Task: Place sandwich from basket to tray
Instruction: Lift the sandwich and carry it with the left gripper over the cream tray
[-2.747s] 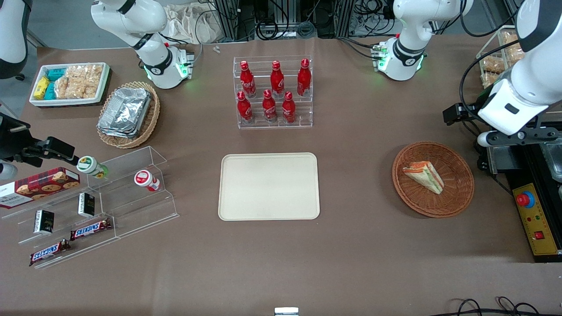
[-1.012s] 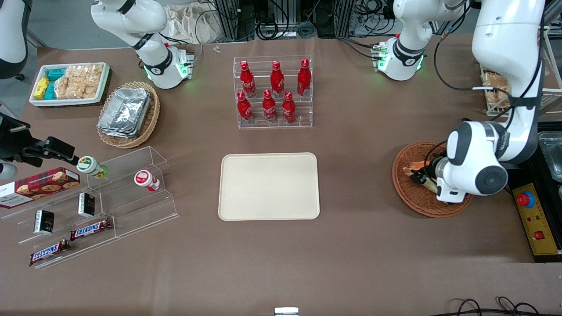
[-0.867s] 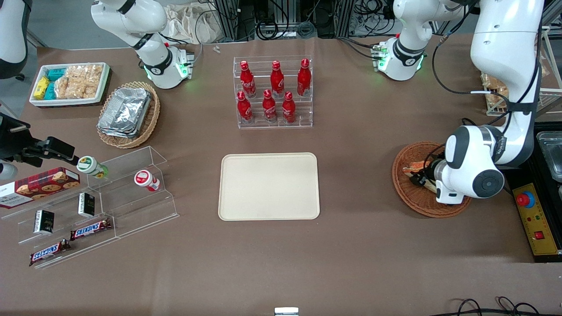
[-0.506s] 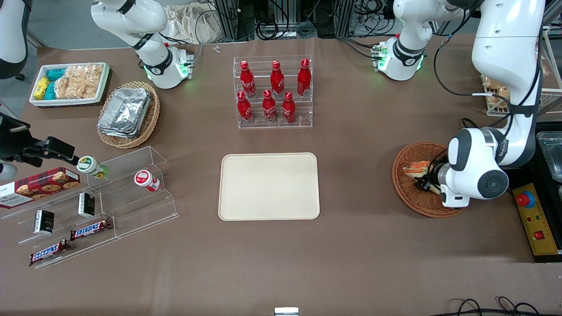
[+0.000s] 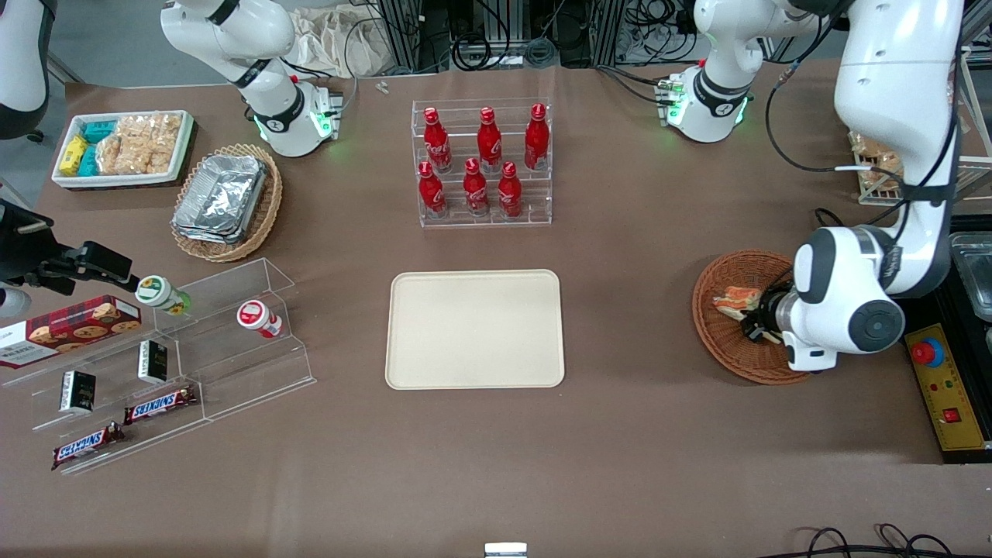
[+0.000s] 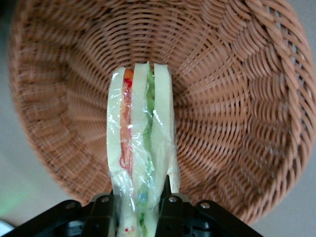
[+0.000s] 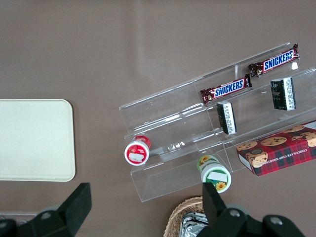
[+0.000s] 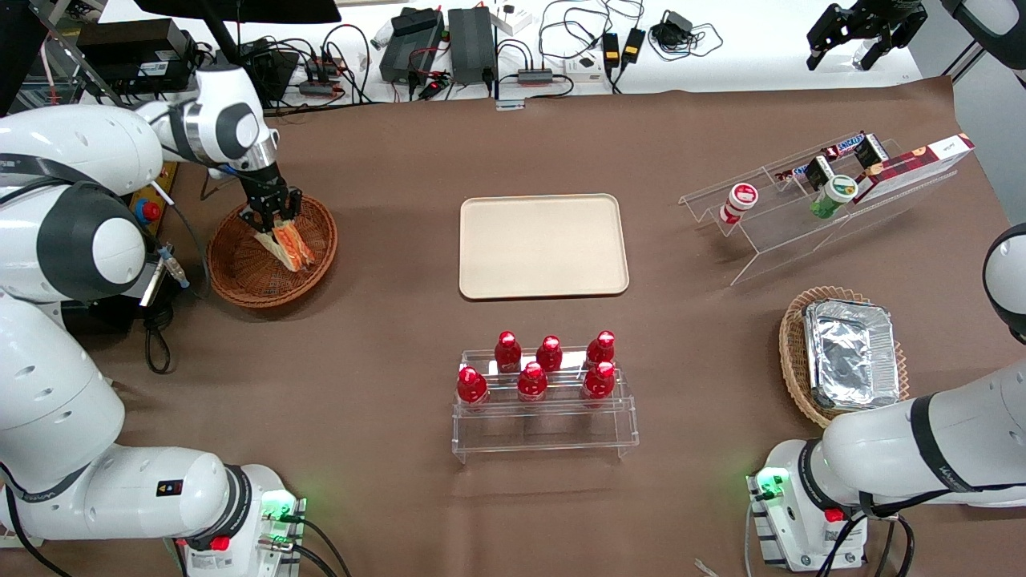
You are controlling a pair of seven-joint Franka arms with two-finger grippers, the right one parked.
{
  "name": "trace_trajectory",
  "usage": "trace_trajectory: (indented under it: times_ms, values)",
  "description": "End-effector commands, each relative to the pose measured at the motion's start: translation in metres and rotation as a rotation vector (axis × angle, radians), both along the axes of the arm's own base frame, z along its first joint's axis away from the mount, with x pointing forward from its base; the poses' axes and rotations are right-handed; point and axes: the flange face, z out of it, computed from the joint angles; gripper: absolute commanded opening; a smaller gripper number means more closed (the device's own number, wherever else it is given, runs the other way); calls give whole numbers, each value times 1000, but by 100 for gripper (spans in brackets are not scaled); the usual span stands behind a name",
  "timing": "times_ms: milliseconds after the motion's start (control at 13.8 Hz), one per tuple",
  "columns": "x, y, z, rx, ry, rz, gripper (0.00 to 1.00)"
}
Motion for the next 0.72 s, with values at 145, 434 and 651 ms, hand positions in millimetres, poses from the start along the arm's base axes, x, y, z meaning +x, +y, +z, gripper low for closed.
trace_trajectory:
  times_ms: [145,434,651]
  values:
    - [-5,-63,141,-90,7,-219,0]
    - [-21,-169,174,-187,-25,-412,0]
    - [-35,-251,178,-227,-113,-545,0]
